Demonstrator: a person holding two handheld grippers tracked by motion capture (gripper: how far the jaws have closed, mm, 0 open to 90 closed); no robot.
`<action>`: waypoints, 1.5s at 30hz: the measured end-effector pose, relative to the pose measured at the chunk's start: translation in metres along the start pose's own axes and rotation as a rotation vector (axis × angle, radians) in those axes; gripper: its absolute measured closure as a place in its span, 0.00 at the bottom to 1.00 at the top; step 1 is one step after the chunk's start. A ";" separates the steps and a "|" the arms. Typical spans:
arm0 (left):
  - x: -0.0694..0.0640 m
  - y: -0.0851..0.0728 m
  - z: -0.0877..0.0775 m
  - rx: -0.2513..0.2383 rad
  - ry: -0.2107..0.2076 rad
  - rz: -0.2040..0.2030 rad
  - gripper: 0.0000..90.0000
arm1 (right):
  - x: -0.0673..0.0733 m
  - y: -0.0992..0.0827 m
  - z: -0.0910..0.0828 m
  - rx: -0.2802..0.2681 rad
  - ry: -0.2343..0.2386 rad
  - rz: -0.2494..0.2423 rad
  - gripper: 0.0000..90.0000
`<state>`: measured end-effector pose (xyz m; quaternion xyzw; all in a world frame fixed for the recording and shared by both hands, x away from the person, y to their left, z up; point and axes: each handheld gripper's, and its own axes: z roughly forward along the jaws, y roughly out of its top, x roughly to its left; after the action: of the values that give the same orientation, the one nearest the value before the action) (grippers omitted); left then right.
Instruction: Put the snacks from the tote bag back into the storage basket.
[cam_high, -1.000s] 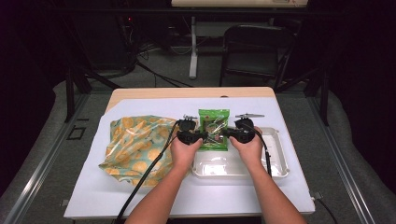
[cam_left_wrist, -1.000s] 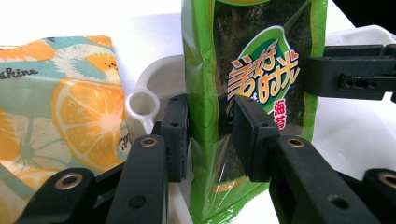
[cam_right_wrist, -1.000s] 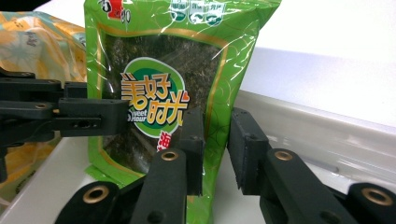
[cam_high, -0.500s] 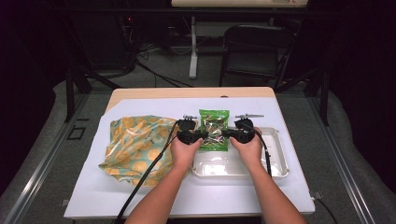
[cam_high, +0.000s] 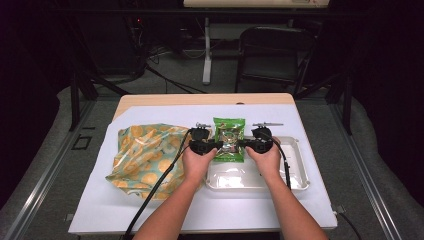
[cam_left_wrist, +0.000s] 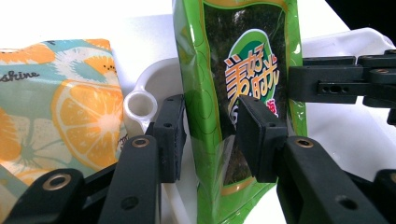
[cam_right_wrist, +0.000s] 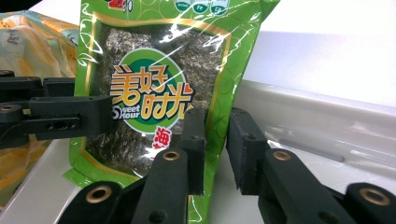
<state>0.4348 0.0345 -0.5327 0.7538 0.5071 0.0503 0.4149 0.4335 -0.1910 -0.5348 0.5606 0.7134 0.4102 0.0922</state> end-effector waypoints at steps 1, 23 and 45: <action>0.000 0.000 -0.001 -0.002 0.001 0.002 0.69 | 0.000 0.000 0.000 -0.001 0.001 -0.001 0.86; 0.003 0.000 -0.005 -0.005 0.055 0.038 0.89 | 0.002 -0.001 0.000 0.016 0.003 0.005 0.83; 0.004 0.001 -0.009 -0.025 0.050 0.021 0.84 | 0.001 -0.004 0.001 0.011 0.012 0.019 0.77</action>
<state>0.4330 0.0430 -0.5275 0.7522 0.5088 0.0798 0.4111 0.4310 -0.1895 -0.5381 0.5655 0.7109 0.4103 0.0810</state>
